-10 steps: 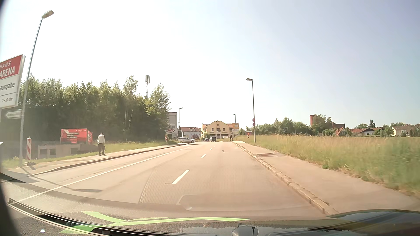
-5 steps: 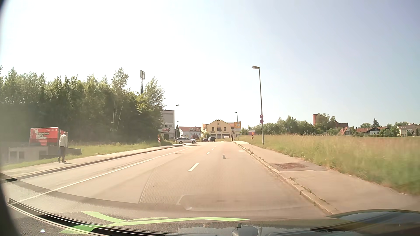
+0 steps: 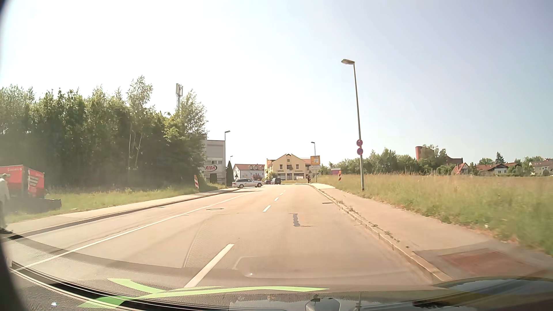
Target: Follow the waypoints while adhering to traffic rules and regulations
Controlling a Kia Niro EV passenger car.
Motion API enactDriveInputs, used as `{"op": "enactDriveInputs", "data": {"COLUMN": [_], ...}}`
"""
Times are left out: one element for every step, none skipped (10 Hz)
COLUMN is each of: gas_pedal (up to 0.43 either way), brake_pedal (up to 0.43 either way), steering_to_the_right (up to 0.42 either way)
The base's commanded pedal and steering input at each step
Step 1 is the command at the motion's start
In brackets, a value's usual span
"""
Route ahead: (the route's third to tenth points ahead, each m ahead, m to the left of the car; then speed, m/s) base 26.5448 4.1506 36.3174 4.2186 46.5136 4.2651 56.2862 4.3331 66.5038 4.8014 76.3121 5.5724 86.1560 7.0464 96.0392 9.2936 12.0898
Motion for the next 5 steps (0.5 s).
{"op": "enactDriveInputs", "data": {"gas_pedal": [0.087, 0.067, 0.067, 0.067, 0.067], "brake_pedal": [0.0, 0.0, 0.0, 0.0, 0.0], "steering_to_the_right": [-0.004, -0.002, -0.001, 0.0, -0.001]}}
